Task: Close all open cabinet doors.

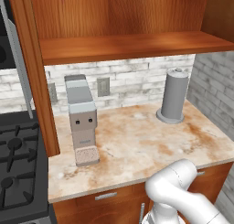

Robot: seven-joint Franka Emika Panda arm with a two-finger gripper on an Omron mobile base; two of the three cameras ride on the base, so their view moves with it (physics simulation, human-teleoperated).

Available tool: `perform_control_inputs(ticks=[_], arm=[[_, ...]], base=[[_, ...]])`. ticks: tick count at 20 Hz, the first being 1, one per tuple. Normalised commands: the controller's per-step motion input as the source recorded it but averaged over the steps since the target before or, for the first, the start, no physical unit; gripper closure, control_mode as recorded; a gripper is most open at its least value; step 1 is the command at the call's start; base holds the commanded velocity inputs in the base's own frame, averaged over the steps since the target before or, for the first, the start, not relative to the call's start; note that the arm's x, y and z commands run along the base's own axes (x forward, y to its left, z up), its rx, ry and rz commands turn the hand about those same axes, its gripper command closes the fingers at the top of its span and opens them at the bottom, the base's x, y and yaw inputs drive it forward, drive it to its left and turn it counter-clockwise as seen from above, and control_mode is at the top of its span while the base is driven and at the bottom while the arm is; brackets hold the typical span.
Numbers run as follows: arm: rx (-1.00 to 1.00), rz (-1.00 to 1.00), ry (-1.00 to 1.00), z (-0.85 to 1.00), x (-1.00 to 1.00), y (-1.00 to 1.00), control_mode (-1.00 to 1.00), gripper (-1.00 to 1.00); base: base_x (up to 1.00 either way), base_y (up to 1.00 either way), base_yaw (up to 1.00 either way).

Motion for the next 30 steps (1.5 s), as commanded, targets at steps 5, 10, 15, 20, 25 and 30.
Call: perform_control_inputs(ticks=[5, 10, 15, 20, 25, 30], arm=[[-0.06, 0.13, -0.08, 0.0, 0.11, -0.6, -1.0, -1.0], [-0.05, 0.17, -0.09, 0.08, 0.44, -0.42, -1.0, -1.0], [-0.05, 0.19, -0.1, 0.1, 0.54, -0.31, -1.0, -1.0], [-0.09, 0.15, -0.13, 0.02, 0.44, -0.23, -1.0, -1.0], [-0.16, 0.03, -0.16, 0.0, 0.38, -0.01, -1.0, -1.0], [-0.2, 0.0, -0.13, 0.0, 0.43, 0.09, -1.0, -1.0]], base=[[0.0, 0.0, 0.0], [0.0, 0.0, 0.0], [0.0, 0.0, 0.0], [0.0, 0.0, 0.0], [0.0, 0.0, 0.0], [0.0, 0.0, 0.0]])
